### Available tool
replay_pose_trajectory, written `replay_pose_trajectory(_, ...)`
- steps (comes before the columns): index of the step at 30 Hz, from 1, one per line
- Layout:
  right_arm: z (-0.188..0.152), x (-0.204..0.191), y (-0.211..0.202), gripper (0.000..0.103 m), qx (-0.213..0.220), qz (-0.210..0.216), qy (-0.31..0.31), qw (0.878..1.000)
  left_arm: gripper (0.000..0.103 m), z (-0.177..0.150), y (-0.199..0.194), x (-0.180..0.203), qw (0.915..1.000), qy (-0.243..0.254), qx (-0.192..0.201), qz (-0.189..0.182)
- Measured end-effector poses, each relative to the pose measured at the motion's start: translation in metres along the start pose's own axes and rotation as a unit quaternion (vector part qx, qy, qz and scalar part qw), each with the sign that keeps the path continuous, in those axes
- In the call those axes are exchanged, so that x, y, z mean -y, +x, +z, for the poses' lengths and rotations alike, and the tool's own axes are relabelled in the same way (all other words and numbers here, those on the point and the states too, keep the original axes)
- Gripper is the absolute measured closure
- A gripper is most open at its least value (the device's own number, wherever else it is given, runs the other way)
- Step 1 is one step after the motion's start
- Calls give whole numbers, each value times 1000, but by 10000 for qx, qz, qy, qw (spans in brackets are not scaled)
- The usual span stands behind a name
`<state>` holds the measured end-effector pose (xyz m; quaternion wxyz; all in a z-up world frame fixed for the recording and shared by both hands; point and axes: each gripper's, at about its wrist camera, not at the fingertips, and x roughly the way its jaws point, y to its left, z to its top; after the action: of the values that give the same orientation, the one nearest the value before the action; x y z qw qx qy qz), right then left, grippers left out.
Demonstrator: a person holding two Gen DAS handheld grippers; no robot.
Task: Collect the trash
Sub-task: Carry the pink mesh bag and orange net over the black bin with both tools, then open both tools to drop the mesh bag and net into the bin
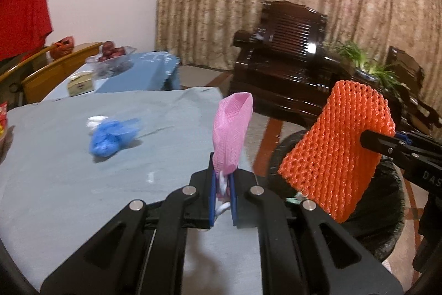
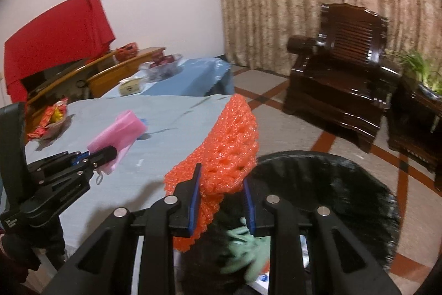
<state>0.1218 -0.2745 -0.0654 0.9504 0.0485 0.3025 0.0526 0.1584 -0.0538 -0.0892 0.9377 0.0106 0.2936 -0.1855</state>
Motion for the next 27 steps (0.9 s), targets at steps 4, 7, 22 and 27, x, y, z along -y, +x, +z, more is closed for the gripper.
replay_pose_trajectory(4, -6, 22, -11, 77, 7, -225, 84, 9997, 96, -2, 8, 26, 9996, 145, -24, -230)
replay_pose_trajectory(7, -11, 39, -16, 77, -3, -412, 190, 9990, 96, -1, 15, 46, 9987, 270, -55, -430)
replay_pose_trajectory(22, -42, 106, -12, 61, -389, -1110, 514, 9917, 61, -6, 72, 125, 9884, 721, -426, -1265)
replay_pose_trajectory(27, -48, 120, -18, 31, -418, -1328, 644, 9882, 37, -7, 74, 123, 9876, 632, -419, -1375)
